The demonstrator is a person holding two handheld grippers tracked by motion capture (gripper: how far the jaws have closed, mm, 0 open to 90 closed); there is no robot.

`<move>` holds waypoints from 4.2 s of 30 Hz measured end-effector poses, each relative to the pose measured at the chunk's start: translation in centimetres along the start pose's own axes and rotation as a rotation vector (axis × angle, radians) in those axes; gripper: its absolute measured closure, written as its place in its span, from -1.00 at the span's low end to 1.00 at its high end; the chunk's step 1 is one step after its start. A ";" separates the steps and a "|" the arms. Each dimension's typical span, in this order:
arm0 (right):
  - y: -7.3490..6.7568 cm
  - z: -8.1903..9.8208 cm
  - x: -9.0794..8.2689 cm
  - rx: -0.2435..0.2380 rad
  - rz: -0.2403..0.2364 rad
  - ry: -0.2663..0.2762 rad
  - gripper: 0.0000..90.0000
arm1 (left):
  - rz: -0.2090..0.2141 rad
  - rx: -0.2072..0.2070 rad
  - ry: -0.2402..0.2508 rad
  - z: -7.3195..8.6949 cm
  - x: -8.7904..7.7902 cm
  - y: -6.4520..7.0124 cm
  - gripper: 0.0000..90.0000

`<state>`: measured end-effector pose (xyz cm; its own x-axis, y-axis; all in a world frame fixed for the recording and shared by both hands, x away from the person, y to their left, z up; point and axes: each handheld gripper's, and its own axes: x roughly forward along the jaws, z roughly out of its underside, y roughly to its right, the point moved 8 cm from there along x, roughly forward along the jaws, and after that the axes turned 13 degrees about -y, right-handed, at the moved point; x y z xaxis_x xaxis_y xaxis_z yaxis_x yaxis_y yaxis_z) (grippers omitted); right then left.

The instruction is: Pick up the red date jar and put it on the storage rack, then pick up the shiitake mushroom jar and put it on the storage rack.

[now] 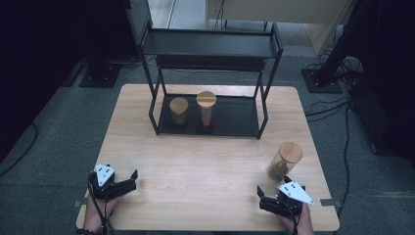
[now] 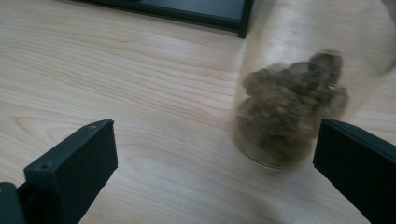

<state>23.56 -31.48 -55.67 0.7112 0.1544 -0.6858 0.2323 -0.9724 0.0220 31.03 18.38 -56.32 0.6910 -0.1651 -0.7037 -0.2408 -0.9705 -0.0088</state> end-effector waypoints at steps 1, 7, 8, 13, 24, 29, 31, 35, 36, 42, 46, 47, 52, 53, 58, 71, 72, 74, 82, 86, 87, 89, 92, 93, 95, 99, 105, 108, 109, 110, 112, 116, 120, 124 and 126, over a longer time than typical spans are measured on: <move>0.2 0.0 0.0 0.005 0.003 -0.002 -1.00 | 0.001 -0.001 0.000 0.0 0.0 0.0 -1.00; 1.8 0.2 0.0 0.022 0.035 -0.008 -1.00 | 0.004 -0.003 -0.001 0.0 0.0 0.0 -1.00; 2.1 0.2 0.0 0.026 0.042 -0.009 -1.00 | 0.004 -0.003 -0.001 0.0 0.0 0.0 -1.00; 3.1 0.3 0.0 0.035 0.055 -0.011 -1.00 | 0.005 -0.003 0.000 0.0 0.0 0.0 -1.00; 4.3 0.1 0.4 0.033 0.079 -0.028 -1.00 | 0.006 -0.004 -0.001 0.0 0.0 -0.1 -1.00; 4.3 0.0 0.6 0.020 0.068 -0.042 -1.00 | 0.008 -0.004 -0.001 0.0 0.0 -0.1 -1.00; 4.3 0.0 0.7 0.018 0.070 -0.045 -1.00 | 0.008 -0.006 0.000 0.0 0.0 -0.1 -1.00; 4.3 -0.2 1.1 0.008 0.091 -0.058 -0.99 | 0.008 -0.003 0.001 0.0 0.0 0.0 -1.00; 4.3 -0.2 1.2 0.006 0.094 -0.061 -0.99 | 0.008 -0.003 0.002 0.0 0.0 0.0 -1.00; 4.3 -0.6 1.7 -0.004 0.095 -0.065 -0.99 | 0.008 0.000 -0.001 0.0 0.0 0.0 -1.00; 4.1 -1.0 2.1 -0.012 0.085 -0.066 -0.97 | 0.006 -0.001 0.003 0.0 0.0 0.0 -1.00; 4.0 -1.1 2.2 -0.013 0.082 -0.064 -0.97 | 0.007 -0.002 0.003 0.0 0.0 0.0 -1.00; 3.6 -1.6 2.6 -0.025 0.077 -0.057 -0.95 | 0.009 -0.001 0.002 0.0 0.0 0.0 -1.00; 3.6 -1.7 2.6 -0.026 0.082 -0.055 -0.93 | 0.009 -0.002 0.002 0.0 0.0 0.0 -1.00; 3.6 -2.3 2.8 -0.014 0.081 -0.036 -0.87 | 0.009 0.000 0.002 0.0 0.0 0.0 -1.00; 4.1 -3.7 3.1 0.038 0.069 0.007 -0.60 | 0.010 -0.001 0.002 0.0 0.0 0.0 -1.00; 4.1 -3.7 3.1 0.042 0.073 0.012 -0.55 | 0.010 0.000 0.001 0.0 0.0 0.0 -1.00; 4.3 -3.8 3.1 0.052 0.077 0.019 -0.48 | 0.011 -0.001 0.002 0.0 0.0 0.0 -1.00; 4.0 -4.1 3.2 0.051 0.053 0.015 -0.46 | 0.011 -0.001 0.001 0.0 0.0 0.0 -1.00; 3.6 -4.4 3.5 0.049 0.043 0.017 -0.46 | 0.011 -0.001 0.002 0.0 0.0 0.0 -1.00; 3.5 -4.5 3.5 0.048 0.041 0.019 -0.46 | 0.011 -0.001 0.002 0.0 0.0 0.0 -1.00; 3.1 -4.6 3.7 0.044 0.034 0.020 -0.45 | 0.011 -0.001 0.002 0.0 0.0 0.0 -1.00; 2.6 -4.9 3.9 0.034 0.028 0.019 -0.45 | 0.012 -0.001 0.002 0.0 0.0 0.0 -1.00; 2.5 -5.0 4.0 0.031 0.026 0.018 -0.45 | 0.012 -0.001 0.002 0.0 0.0 0.0 -1.00; 2.1 -5.2 4.1 0.023 0.022 0.018 -0.45 | 0.013 -0.001 0.002 0.0 0.0 0.0 -1.00; 1.4 -5.7 4.4 0.018 0.012 0.021 -0.45 | 0.013 0.000 0.002 0.0 0.0 0.0 -1.00; 0.3 -6.6 4.8 0.005 -0.005 0.030 -0.45 | 0.015 -0.001 0.003 0.0 -0.1 0.0 -1.00; -0.3 -7.1 5.0 -0.003 -0.016 0.032 -0.45 | 0.016 -0.001 0.004 0.0 -0.1 0.0 -1.00; -0.6 -7.2 5.1 -0.006 -0.018 0.033 -0.45 | 0.016 -0.001 0.004 0.0 -0.1 0.0 -1.00; -0.8 -7.3 5.2 -0.009 -0.021 0.032 -0.45 | 0.016 -0.001 0.005 0.0 -0.1 0.0 -1.00; -1.1 -7.5 5.4 -0.013 -0.028 0.032 -0.45 | 0.016 0.000 0.005 0.0 -0.1 0.0 -1.00; -1.8 -7.9 5.8 -0.016 -0.039 0.032 -0.45 | 0.017 -0.001 0.006 0.0 -0.1 0.0 -1.00; -2.3 -8.6 6.1 -0.016 -0.048 0.035 -0.45 | 0.019 -0.001 0.006 0.0 -0.1 0.0 -1.00; -2.8 -9.2 6.6 -0.022 -0.052 0.034 -0.45 | 0.020 -0.001 0.007 0.0 -0.1 0.0 -1.00; -3.1 -9.5 6.8 -0.024 -0.054 0.034 -0.45 | 0.020 -0.002 0.008 0.0 -0.1 0.0 -1.00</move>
<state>34.01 -25.76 -53.49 0.7194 0.2126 -0.6613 0.2864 -0.9581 0.0036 30.98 18.41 -56.25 0.6918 -0.1861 -0.6977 -0.2531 -0.9674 0.0071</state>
